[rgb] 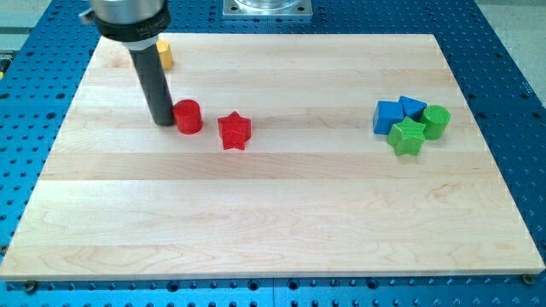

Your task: Move yellow blocks into red blocks

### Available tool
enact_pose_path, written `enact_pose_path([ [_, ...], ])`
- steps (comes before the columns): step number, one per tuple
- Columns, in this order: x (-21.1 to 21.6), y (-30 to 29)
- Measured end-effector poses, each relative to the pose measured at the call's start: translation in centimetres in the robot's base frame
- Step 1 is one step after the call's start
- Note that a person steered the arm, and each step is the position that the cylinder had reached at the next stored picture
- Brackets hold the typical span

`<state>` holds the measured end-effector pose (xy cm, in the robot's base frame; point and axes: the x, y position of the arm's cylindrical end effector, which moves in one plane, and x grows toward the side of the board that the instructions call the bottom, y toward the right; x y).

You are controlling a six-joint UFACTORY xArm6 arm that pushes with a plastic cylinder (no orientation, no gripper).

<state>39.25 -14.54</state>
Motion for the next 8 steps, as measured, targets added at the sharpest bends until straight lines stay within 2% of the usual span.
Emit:
enact_pose_path([
  [1, 2.1, 5.7],
  [2, 2.2, 5.2],
  [3, 0.6, -3.9],
  [5, -12.8, -9.6],
  [6, -17.0, -10.5],
  [7, -18.1, -5.8],
  [8, -13.7, -2.6],
])
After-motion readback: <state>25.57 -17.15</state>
